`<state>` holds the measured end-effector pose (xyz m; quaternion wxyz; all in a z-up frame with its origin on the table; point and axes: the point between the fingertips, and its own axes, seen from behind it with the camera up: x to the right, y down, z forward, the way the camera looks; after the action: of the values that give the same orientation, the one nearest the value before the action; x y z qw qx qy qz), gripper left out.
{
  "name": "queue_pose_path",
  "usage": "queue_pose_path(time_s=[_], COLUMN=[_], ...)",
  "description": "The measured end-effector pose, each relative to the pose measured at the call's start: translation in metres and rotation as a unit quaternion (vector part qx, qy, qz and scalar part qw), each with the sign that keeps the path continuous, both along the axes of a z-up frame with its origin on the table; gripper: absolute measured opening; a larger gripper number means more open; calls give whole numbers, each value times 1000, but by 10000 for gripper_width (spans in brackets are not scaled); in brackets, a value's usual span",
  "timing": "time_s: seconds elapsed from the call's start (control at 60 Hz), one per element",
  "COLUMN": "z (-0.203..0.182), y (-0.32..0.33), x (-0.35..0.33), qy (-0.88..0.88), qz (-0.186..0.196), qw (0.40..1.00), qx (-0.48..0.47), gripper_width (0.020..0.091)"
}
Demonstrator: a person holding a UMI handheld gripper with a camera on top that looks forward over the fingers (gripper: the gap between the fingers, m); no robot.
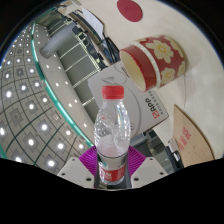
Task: Pour water
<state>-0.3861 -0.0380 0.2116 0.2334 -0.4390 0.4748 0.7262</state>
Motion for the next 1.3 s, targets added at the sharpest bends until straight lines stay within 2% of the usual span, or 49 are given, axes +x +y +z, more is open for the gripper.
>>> queue_pose_path(time_s=[0.183,0.3,0.467,0.633,0.717,0.85,1.1,1.25,1.3], z=[11,34,82,91,72,5,-96,-131,-130], y=[-9,-13,-5,6,17,44,60,49,54], x=[-4,19,85,152,182,226,259,269,268], qy=[-142,-289,-495,-677,-750,-818,-842,-845,-842], qz=[16,4,-46,-69,-71,-46,16,42,34], qw=[989,954,856,712,633,546,513,509,513], qx=[27,74,140,175,179,176,166,159,163], gripper_width=[360,361,362,361,362,360,361,369,386])
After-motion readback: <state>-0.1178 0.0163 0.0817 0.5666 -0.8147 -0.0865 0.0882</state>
